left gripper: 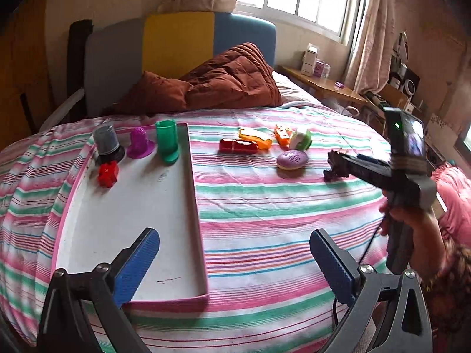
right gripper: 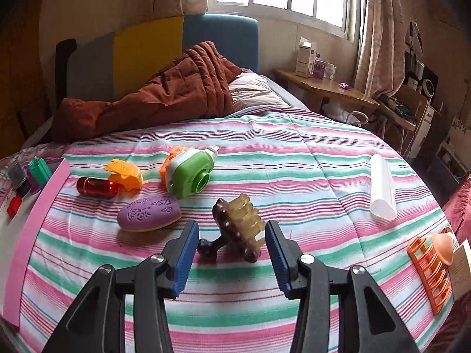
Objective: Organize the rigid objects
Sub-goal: 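Move the right tool to the brown spiky toy and close on it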
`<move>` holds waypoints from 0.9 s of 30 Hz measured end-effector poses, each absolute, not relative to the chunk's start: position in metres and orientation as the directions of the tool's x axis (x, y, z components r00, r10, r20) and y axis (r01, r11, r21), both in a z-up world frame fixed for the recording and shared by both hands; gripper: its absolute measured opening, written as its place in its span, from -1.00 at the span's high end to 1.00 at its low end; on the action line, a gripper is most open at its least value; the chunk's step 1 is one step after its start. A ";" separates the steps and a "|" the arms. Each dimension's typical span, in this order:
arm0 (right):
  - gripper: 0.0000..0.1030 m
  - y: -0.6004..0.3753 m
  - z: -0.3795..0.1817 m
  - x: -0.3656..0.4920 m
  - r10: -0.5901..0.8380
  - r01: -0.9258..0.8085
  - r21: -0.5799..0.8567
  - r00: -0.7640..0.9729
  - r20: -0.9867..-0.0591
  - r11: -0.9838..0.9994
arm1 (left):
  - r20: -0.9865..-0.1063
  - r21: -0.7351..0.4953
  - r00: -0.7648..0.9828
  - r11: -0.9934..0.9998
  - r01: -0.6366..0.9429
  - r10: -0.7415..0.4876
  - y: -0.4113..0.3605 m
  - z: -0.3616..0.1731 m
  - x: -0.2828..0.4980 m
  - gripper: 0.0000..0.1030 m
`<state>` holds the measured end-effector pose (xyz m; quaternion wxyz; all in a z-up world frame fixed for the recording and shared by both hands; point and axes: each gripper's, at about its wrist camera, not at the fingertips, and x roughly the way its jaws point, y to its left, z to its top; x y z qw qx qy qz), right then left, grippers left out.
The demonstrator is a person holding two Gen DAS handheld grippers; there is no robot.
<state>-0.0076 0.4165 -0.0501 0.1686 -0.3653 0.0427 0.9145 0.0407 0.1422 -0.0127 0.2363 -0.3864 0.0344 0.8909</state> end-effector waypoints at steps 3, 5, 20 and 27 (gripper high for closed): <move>0.08 0.425 -0.055 -0.021 0.263 -0.337 -0.032 -0.666 -0.698 -0.941 | -0.709 -0.114 -0.585 -0.883 -0.456 0.393 0.146 -0.014 0.042 -1.00; 0.08 0.429 -0.059 -0.028 0.257 -0.337 -0.032 -0.648 -0.717 -0.941 | -0.712 -0.109 -0.584 -0.883 -0.456 0.390 0.147 -0.015 0.044 -1.00; 0.10 0.533 -0.069 0.018 0.025 -0.482 0.518 -0.748 -0.663 -0.707 | -0.727 -0.101 -0.566 -0.876 -0.472 0.389 0.156 -0.022 0.045 -1.00; 0.09 0.545 -0.059 0.055 0.194 -0.538 0.395 -0.741 -0.643 -0.745 | -0.736 -0.120 -0.551 -0.876 -0.467 0.394 0.159 -0.025 0.043 -1.00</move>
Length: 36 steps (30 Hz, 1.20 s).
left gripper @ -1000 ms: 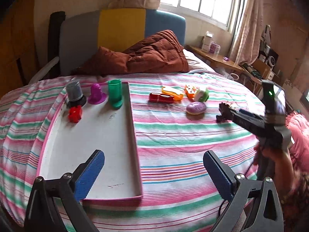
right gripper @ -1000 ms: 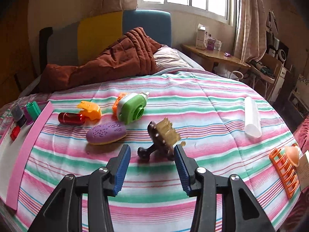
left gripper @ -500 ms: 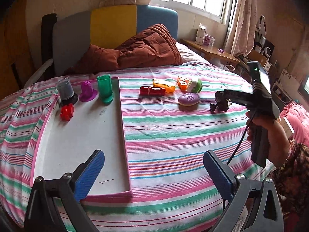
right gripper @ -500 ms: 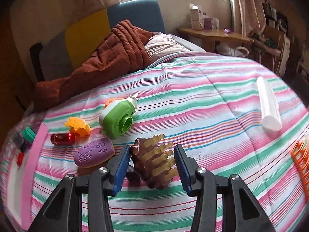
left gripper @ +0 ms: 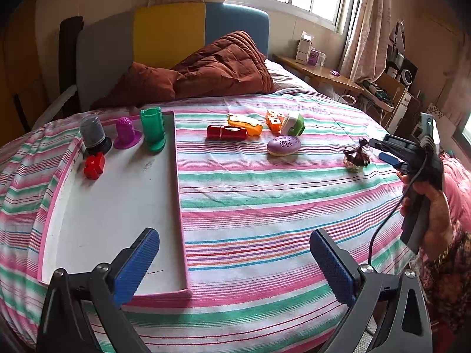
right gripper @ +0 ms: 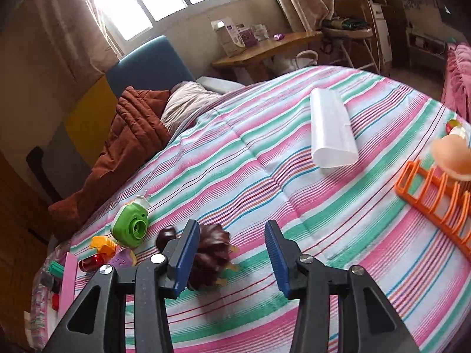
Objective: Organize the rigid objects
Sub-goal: 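Move the right tool to the brown spiky toy and close on it, then lift the brown toy with the right tool while the left tool grasps the purple oval toy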
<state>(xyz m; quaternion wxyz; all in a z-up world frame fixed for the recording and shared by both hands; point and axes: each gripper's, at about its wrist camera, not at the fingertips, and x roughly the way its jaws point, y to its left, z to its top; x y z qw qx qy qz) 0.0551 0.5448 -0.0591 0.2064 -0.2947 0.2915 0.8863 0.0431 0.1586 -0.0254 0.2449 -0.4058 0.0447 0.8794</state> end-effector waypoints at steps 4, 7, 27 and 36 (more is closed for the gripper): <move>0.04 0.518 -0.050 0.065 0.238 -0.471 0.284 -0.775 -0.585 -0.835 | -0.743 -0.127 -0.540 -0.876 -0.466 0.395 0.162 -0.029 0.043 -1.00; 0.04 0.496 -0.049 0.056 0.246 -0.412 0.175 -0.779 -0.576 -0.894 | -0.746 -0.124 -0.538 -0.875 -0.468 0.393 0.164 -0.029 0.043 -1.00; 0.56 0.483 -0.071 0.026 0.264 -0.411 0.107 -0.742 -0.616 -0.905 | -0.742 -0.117 -0.521 -0.847 -0.519 0.422 0.217 -0.016 0.018 -1.00; 0.57 0.485 -0.074 0.032 0.265 -0.423 0.132 -0.752 -0.604 -0.897 | -0.773 -0.030 -0.488 -0.792 -0.609 0.405 0.300 -0.037 -0.045 -1.00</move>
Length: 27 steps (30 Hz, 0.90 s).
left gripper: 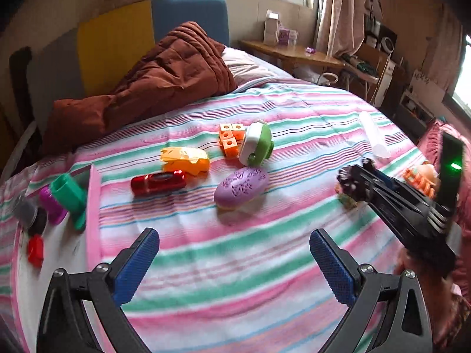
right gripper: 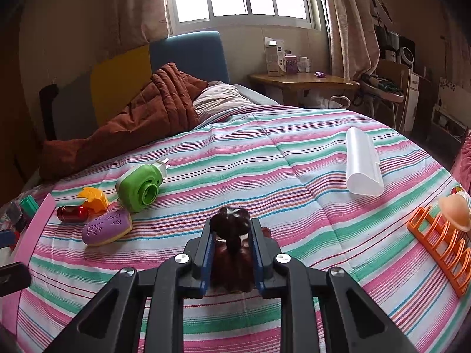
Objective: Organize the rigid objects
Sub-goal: 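Lift the brown toy with the right tool while the left tool grasps the purple oval toy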
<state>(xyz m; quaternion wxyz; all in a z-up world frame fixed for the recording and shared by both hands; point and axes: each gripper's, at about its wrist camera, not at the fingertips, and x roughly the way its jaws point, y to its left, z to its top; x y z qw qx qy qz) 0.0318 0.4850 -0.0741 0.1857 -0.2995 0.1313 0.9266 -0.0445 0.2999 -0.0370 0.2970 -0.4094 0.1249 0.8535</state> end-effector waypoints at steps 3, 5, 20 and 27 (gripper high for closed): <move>0.57 0.487 -0.075 0.033 0.263 -0.426 0.146 -0.756 -0.599 -0.893 | -0.794 0.000 -0.471 -0.774 -0.633 0.385 0.323 -0.051 -0.065 -1.00; 0.57 0.487 -0.075 0.034 0.263 -0.428 0.150 -0.757 -0.598 -0.891 | -0.794 0.026 -0.471 -0.753 -0.657 0.383 0.337 -0.059 -0.075 -1.00; 0.57 0.490 -0.076 0.037 0.255 -0.429 0.177 -0.769 -0.586 -0.886 | -0.767 -0.120 -0.325 -0.621 -0.774 0.553 0.353 -0.069 -0.074 -0.81; 0.57 0.490 -0.076 0.037 0.253 -0.430 0.183 -0.771 -0.585 -0.884 | -0.814 -0.011 -0.403 -0.706 -0.708 0.418 0.373 -0.083 -0.102 -0.51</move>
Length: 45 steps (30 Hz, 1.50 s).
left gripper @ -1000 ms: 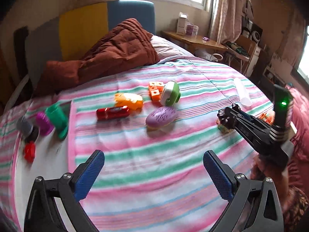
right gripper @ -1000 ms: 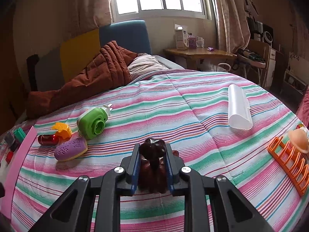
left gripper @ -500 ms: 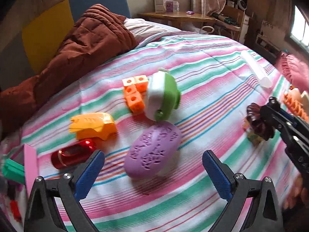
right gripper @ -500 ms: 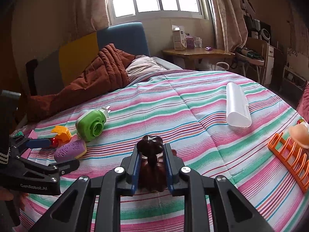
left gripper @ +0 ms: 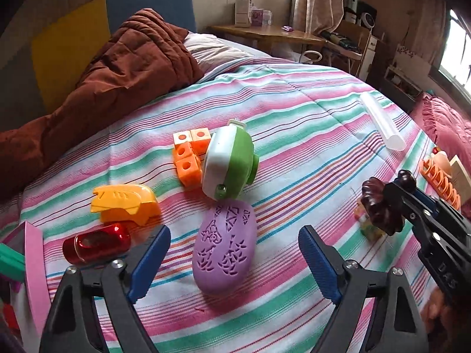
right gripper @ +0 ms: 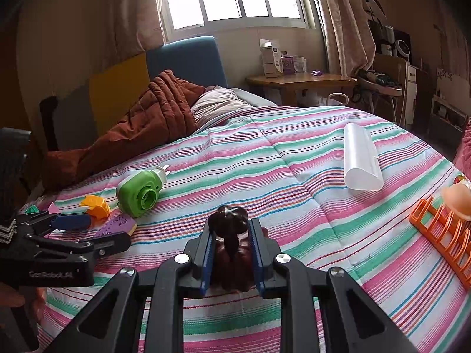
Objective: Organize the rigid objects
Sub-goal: 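Lift the brown toy with the right tool while the left tool grasps the purple oval toy, then carry the purple oval toy into the tray and open the left tool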
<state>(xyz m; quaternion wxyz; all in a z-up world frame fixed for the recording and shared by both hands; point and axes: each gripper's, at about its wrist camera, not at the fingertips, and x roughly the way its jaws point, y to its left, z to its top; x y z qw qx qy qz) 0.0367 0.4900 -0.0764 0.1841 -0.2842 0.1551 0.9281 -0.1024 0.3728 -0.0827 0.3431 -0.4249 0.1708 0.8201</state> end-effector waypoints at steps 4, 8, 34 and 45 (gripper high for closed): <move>0.57 0.490 -0.077 0.037 0.255 -0.430 0.181 -0.770 -0.585 -0.884 | -0.844 -0.001 -0.369 -0.689 -0.725 0.390 0.382 -0.098 -0.105 0.05; 0.57 0.492 -0.078 0.037 0.252 -0.429 0.187 -0.773 -0.582 -0.884 | -0.823 -0.017 -0.382 -0.692 -0.722 0.419 0.377 -0.098 -0.100 0.14; 0.67 0.471 -0.075 0.028 0.339 -0.443 0.038 -0.736 -0.586 -0.896 | -0.785 -0.194 -0.381 -0.778 -0.597 0.488 0.278 -0.086 -0.029 0.15; 0.71 0.468 -0.075 0.028 0.353 -0.444 0.013 -0.730 -0.584 -0.896 | -0.721 -0.253 -0.424 -0.779 -0.574 0.547 0.212 -0.054 -0.002 0.15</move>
